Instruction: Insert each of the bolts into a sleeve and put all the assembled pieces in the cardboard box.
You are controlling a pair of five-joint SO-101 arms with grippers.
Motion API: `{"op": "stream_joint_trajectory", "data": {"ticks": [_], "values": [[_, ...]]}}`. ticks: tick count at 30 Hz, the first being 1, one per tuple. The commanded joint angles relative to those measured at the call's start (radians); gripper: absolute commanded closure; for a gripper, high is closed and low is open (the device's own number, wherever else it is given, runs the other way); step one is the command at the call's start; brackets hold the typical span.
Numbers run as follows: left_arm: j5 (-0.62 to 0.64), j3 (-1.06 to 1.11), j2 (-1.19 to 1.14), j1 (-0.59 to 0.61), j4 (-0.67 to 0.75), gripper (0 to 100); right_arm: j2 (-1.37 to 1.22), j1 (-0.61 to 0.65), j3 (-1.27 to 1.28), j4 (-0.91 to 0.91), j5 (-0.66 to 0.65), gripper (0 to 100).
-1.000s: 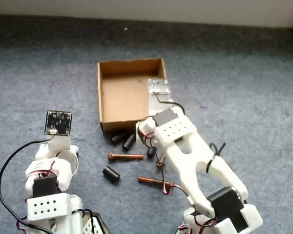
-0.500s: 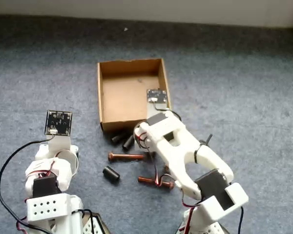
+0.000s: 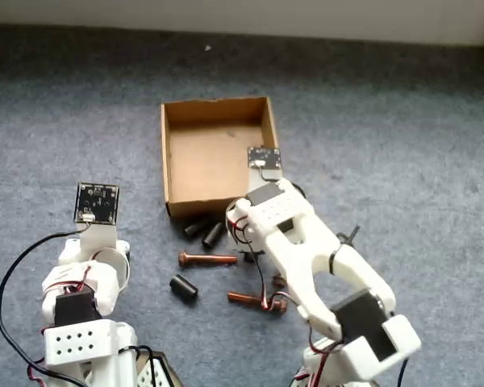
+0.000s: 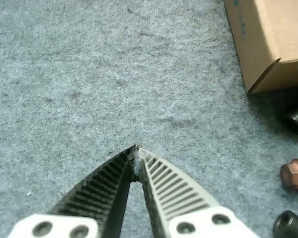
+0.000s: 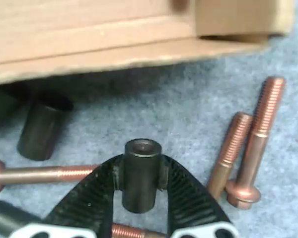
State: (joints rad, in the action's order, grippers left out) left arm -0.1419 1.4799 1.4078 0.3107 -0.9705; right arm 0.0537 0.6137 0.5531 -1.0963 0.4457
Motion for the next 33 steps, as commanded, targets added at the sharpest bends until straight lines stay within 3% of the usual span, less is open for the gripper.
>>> {"op": "stream_joint_trajectory", "data": {"ticks": [1,9,20,27,33], "values": [[-0.008,-0.005,0.007,0.012,0.017,98,0.206,-0.002,-0.058,-0.090,-0.023,99.3],[-0.008,-0.005,0.007,0.012,0.017,98,0.535,-0.012,0.031,-0.139,-0.023,99.3],[-0.009,-0.062,0.007,-0.027,0.020,98,0.872,-0.400,0.186,-0.139,-0.023,99.3],[-0.133,-0.303,-0.002,-0.237,-0.143,98,1.032,-0.591,0.291,-0.131,-0.023,99.3],[-0.144,-0.486,-0.013,-0.501,-0.298,98,1.072,-0.737,0.314,-0.130,-0.017,99.3]]}}
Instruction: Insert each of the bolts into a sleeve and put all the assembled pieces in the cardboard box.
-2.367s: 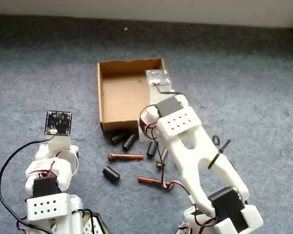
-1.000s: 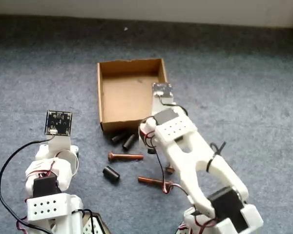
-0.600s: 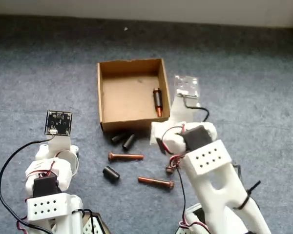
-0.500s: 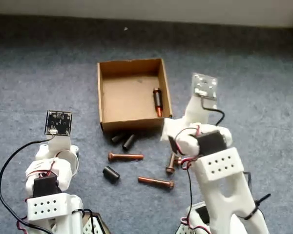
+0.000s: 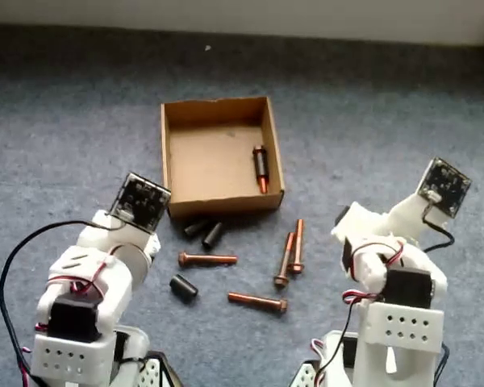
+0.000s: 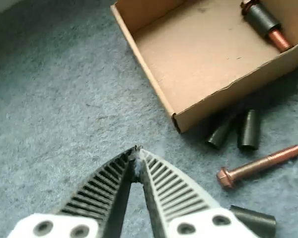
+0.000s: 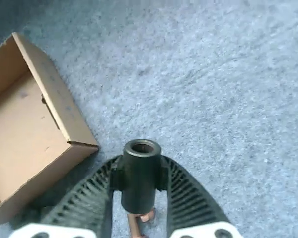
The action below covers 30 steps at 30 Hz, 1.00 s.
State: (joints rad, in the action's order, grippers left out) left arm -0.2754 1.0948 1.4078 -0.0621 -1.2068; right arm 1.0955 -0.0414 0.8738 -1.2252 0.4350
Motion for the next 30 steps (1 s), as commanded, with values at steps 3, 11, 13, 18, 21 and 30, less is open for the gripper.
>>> {"op": "stream_joint_trajectory", "data": {"ticks": [3,11,13,18,21,30], "values": [[-0.040,-0.168,-0.099,-0.265,-0.123,98,0.028,-0.186,-0.004,0.035,-0.003,99.3],[-0.043,-0.335,-0.573,-0.536,-0.127,97,0.028,-0.312,0.039,0.097,-0.003,99.3],[-0.043,-0.372,-0.668,-0.618,-0.126,97,0.028,-0.334,0.036,0.097,-0.003,99.3],[-0.034,-0.418,-0.843,-0.788,-0.114,87,0.028,-0.414,0.033,0.097,-0.003,99.3],[0.041,-0.410,-0.920,-0.829,-0.041,79,0.028,-0.441,0.033,0.097,-0.003,99.3],[0.055,-0.420,-1.176,-0.872,0.146,77,0.030,-0.452,0.033,0.097,-0.003,99.3]]}}
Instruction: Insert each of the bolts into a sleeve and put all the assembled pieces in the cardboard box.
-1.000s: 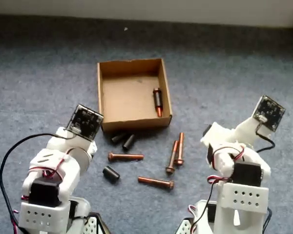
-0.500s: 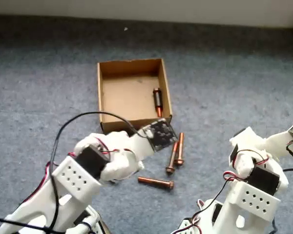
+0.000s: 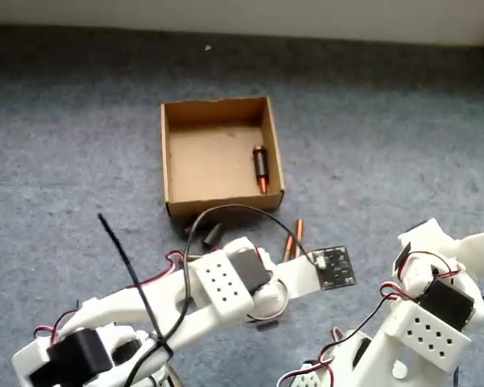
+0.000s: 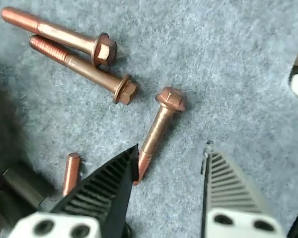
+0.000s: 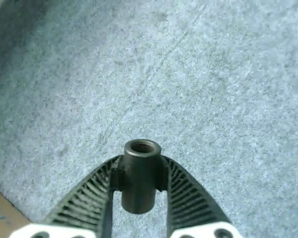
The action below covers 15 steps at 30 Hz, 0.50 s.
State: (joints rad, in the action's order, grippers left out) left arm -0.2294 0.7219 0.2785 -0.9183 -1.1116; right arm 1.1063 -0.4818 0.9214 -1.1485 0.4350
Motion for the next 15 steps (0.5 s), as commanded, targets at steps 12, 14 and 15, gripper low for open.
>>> {"op": "stream_joint_trajectory", "data": {"ticks": [12,14,15], "values": [[-0.037,-0.180,-0.282,-0.012,0.064,77,0.021,-0.010,-0.013,0.021,-0.003,99.3],[-0.038,-0.197,-0.312,-0.010,0.064,77,0.022,-0.008,-0.012,0.021,-0.005,99.3],[-0.040,-0.202,-0.326,-0.010,0.064,78,0.022,-0.007,-0.012,0.021,-0.005,99.3]]}}
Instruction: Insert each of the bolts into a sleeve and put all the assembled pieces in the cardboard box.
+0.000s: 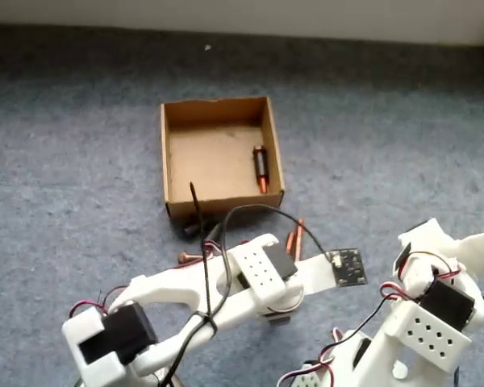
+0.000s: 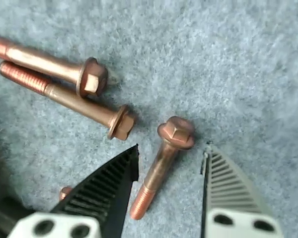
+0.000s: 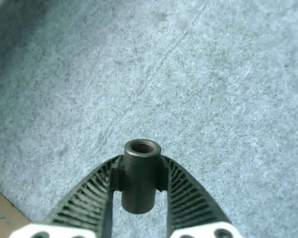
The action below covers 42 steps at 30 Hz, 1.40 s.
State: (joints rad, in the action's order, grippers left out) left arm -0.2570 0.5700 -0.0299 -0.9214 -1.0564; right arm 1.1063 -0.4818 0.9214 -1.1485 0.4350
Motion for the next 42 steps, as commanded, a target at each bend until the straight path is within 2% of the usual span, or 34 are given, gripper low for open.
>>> {"op": "stream_joint_trajectory", "data": {"ticks": [1,12,14,23,30,36,42], "values": [[-0.012,-0.054,-0.033,-0.007,0.011,80,0.022,-0.007,-0.012,0.021,-0.006,99.3],[-0.012,-0.105,-0.111,-0.007,0.009,98,0.024,-0.004,-0.008,0.021,-0.011,99.3],[-0.009,-0.105,-0.105,-0.007,0.008,99,0.024,-0.004,-0.008,0.021,-0.011,99.3],[-0.008,0.012,0.217,0.010,-0.046,99,0.025,-0.001,-0.008,0.021,-0.011,99.3],[-0.006,0.096,0.578,0.222,-0.068,99,0.027,0.019,-0.015,0.019,-0.011,99.3],[-0.003,0.104,0.920,0.377,-0.161,99,0.027,0.254,-0.016,0.019,-0.012,99.3],[0.104,0.131,1.208,0.542,-0.192,99,0.027,0.432,-0.062,0.013,-0.012,99.3]]}}
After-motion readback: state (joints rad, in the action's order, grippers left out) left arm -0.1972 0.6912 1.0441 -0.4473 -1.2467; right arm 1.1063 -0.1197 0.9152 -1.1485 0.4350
